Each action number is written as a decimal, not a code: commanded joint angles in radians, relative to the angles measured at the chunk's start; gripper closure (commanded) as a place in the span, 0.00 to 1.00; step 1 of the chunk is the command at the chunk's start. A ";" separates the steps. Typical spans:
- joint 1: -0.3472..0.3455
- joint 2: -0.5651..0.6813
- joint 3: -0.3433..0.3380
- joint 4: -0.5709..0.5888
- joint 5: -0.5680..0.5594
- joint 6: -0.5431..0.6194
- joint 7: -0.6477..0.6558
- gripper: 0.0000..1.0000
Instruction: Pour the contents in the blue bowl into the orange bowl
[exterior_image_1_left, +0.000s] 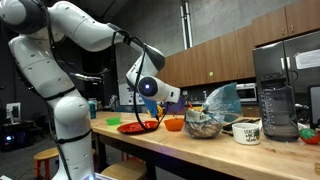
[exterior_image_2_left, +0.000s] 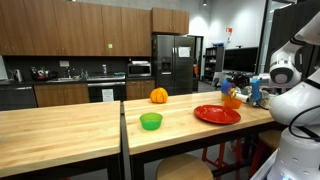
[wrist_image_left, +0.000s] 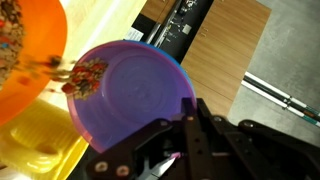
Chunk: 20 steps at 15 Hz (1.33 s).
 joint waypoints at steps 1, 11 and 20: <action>-0.035 0.002 0.015 -0.004 0.053 -0.050 -0.038 0.99; -0.086 0.011 0.007 -0.006 0.080 -0.124 -0.066 0.99; -0.051 -0.065 0.209 0.060 0.047 0.004 -0.002 0.99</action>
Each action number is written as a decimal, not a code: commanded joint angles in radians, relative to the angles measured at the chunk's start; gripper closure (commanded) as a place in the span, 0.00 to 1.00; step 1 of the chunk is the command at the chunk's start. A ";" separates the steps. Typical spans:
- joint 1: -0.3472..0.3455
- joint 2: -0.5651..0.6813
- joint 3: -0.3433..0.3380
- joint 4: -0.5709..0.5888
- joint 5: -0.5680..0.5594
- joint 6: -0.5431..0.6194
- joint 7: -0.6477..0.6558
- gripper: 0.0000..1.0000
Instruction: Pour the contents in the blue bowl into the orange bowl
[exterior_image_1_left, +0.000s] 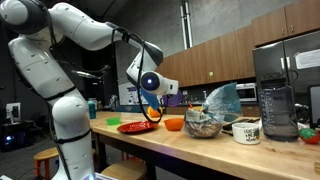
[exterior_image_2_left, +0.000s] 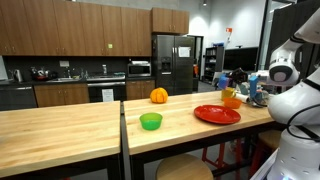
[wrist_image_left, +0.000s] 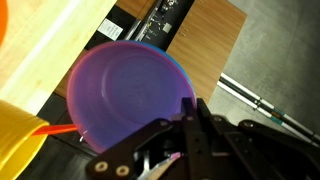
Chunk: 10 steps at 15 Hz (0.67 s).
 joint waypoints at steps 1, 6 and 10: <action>0.036 -0.065 0.158 0.078 -0.023 0.153 0.069 0.99; 0.165 -0.034 0.349 0.278 -0.250 0.417 0.289 0.99; 0.255 0.036 0.439 0.388 -0.600 0.489 0.553 0.99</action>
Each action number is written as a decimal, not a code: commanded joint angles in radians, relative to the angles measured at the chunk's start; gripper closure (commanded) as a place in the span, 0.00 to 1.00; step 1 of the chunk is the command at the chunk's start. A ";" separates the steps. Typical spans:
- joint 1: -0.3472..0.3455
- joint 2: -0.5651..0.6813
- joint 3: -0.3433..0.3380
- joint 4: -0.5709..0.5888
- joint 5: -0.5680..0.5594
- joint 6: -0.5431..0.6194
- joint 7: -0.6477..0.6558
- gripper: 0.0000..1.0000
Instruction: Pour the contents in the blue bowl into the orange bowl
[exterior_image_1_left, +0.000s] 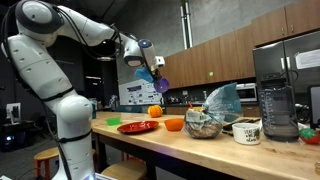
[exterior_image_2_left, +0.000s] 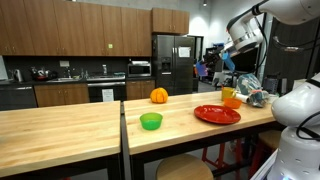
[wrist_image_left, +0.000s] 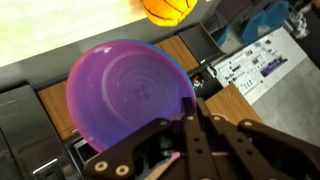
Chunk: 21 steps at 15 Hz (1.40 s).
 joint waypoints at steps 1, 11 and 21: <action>0.061 0.097 0.054 0.106 -0.284 0.028 0.203 0.99; 0.311 0.367 0.064 0.281 -1.122 -0.173 0.730 0.99; 0.455 0.622 0.089 0.441 -1.600 -0.433 0.931 0.99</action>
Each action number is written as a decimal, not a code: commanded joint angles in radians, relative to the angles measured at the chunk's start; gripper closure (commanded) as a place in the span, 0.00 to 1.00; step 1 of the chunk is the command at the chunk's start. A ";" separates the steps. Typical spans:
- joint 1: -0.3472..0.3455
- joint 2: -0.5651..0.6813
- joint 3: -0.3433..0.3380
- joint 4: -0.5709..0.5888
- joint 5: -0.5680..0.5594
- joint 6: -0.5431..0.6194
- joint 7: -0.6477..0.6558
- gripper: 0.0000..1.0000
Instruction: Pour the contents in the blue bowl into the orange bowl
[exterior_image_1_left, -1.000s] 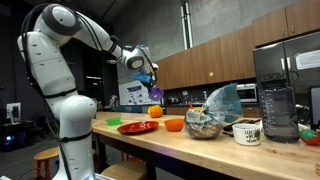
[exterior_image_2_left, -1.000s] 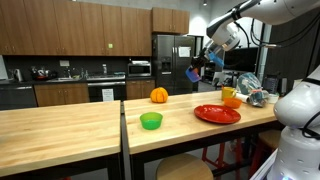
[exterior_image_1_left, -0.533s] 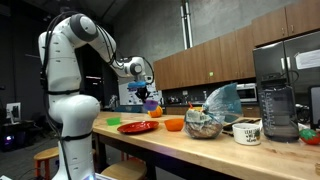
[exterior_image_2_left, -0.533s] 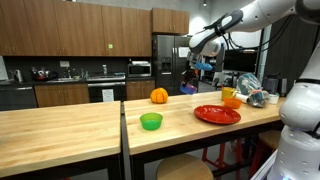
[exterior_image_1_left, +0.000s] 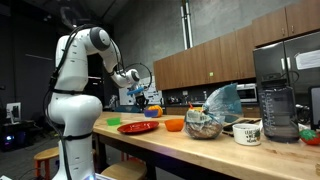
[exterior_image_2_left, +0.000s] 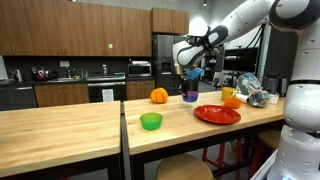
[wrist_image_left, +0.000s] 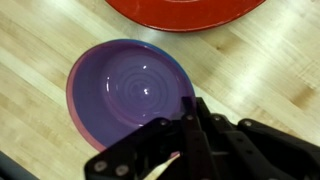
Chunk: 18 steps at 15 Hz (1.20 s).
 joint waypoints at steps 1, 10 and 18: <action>0.044 0.090 -0.005 0.064 -0.059 -0.027 0.003 0.99; 0.060 0.133 -0.023 0.053 -0.006 0.124 0.014 0.68; 0.068 0.101 -0.009 0.021 0.105 0.179 -0.003 0.19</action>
